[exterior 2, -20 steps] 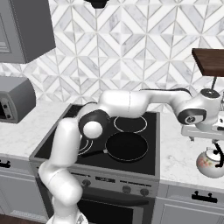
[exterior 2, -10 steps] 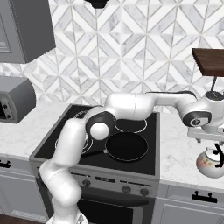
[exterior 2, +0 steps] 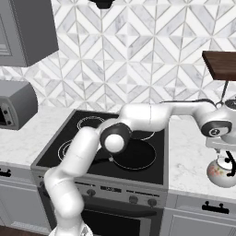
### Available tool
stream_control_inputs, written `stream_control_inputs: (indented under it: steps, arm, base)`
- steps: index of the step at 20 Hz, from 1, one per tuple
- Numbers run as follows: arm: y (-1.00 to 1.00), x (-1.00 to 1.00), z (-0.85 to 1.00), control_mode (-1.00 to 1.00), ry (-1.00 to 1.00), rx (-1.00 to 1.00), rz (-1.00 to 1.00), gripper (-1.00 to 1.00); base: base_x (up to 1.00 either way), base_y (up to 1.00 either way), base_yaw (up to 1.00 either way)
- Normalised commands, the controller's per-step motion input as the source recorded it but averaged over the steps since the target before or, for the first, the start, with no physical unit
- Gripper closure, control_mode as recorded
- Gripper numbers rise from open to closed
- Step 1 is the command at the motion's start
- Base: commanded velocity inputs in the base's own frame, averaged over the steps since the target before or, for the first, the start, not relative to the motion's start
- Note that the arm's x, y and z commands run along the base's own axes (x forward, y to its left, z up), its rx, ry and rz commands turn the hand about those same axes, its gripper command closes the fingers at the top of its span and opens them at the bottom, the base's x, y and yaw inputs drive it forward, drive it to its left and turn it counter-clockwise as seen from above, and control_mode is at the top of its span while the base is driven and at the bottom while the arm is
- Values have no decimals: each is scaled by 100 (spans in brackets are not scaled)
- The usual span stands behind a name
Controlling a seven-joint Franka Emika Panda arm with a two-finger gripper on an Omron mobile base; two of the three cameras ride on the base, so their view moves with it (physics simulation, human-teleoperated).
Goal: Pick the kettle from the counter and place it on a stove burner. Then turn the burner on.
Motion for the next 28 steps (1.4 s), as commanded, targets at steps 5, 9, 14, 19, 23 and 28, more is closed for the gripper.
stream_control_inputs:
  steps: [5, 9, 14, 19, 23, 28]
  arm:
    - [-2, 0, -35, -100, 1, 4, 0, -100]
    - [0, 0, -30, -100, 1, 4, 0, -100]
    - [0, 0, -19, -100, 0, 1, 0, -100]
    - [0, 0, -4, -100, 0, 0, 0, -100]
    - [0, 0, 0, -100, 0, 0, 0, 100]
    - [0, -4, 0, -100, 0, 0, 0, 100]
  base:
    - [0, 0, 0]
    - [0, 0, 0]
    - [0, 0, 0]
    - [0, 0, 0]
    - [0, 0, 0]
    - [0, 0, 0]
